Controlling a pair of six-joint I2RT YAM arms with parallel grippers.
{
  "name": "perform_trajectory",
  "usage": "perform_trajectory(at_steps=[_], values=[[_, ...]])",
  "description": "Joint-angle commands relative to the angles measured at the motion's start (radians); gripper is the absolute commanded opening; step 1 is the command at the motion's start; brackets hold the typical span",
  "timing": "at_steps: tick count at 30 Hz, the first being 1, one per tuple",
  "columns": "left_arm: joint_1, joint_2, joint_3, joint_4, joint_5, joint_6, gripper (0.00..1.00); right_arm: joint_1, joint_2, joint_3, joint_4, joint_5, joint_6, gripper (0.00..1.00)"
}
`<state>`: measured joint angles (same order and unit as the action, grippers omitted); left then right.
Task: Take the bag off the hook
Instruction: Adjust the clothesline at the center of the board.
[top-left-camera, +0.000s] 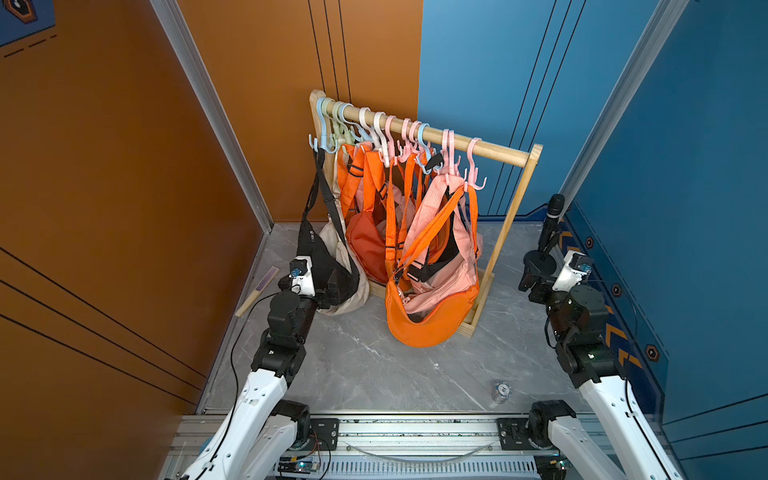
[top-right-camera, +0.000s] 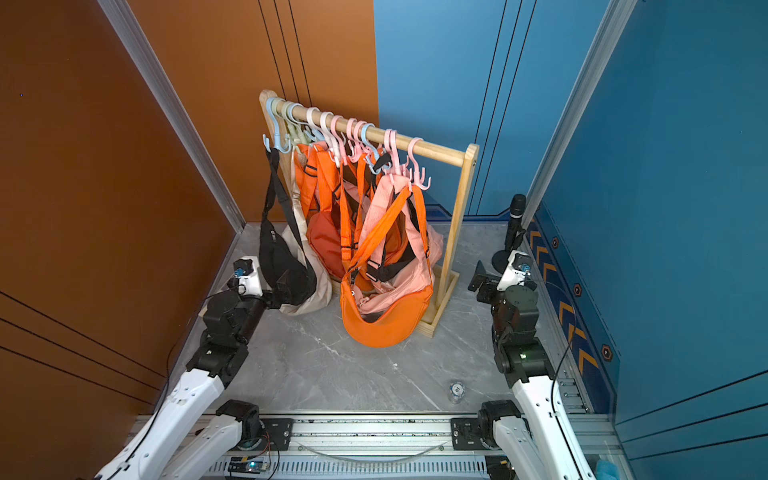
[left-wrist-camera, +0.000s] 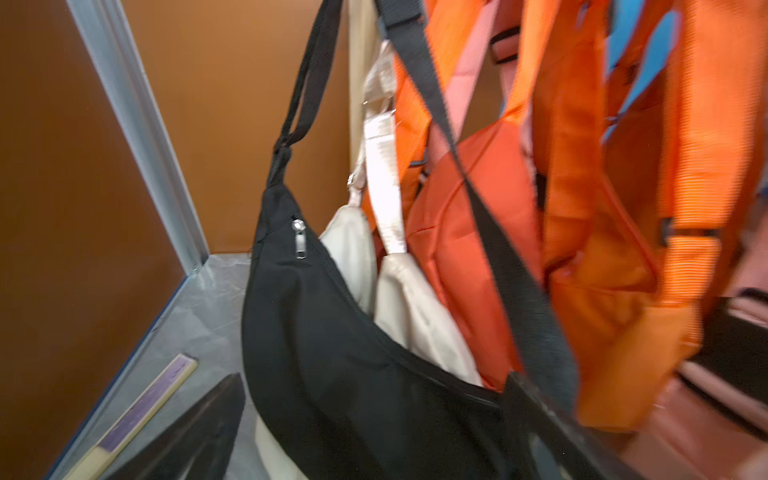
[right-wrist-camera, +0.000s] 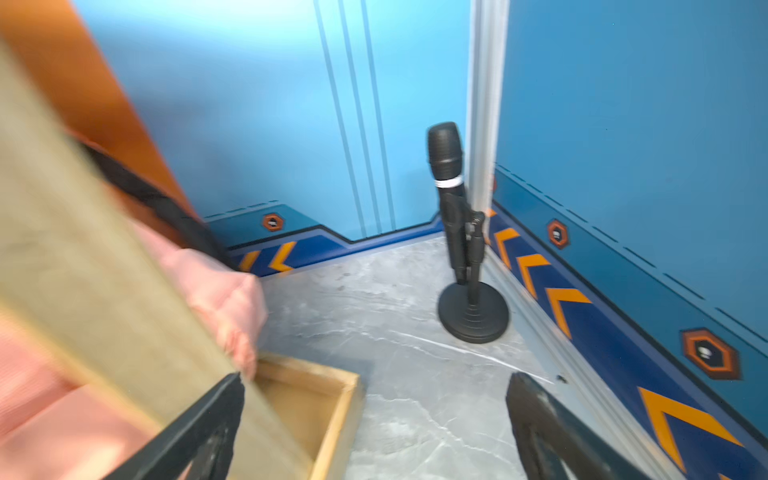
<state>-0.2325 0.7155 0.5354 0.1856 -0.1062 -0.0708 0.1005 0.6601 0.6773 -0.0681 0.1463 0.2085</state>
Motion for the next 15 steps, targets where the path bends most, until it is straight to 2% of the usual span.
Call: perform_trajectory(at_steps=[1,4,10,15], values=[[-0.081,-0.077,0.048,-0.173,0.048,-0.037,0.98,0.034,-0.061,0.047,-0.119,-0.158,0.030,1.00],[-0.169,-0.127,0.079,-0.231,0.017,-0.046,0.98,0.084,-0.068,0.070,-0.140,-0.161,0.031,1.00],[-0.298,-0.144,0.102,-0.251,-0.091,-0.062,0.98,0.196,0.035,0.125,-0.108,-0.048,0.039,0.97],[-0.368,-0.130,0.114,-0.270,-0.166,-0.063,0.98,0.294,0.160,0.188,-0.087,0.133,0.034,0.94]])
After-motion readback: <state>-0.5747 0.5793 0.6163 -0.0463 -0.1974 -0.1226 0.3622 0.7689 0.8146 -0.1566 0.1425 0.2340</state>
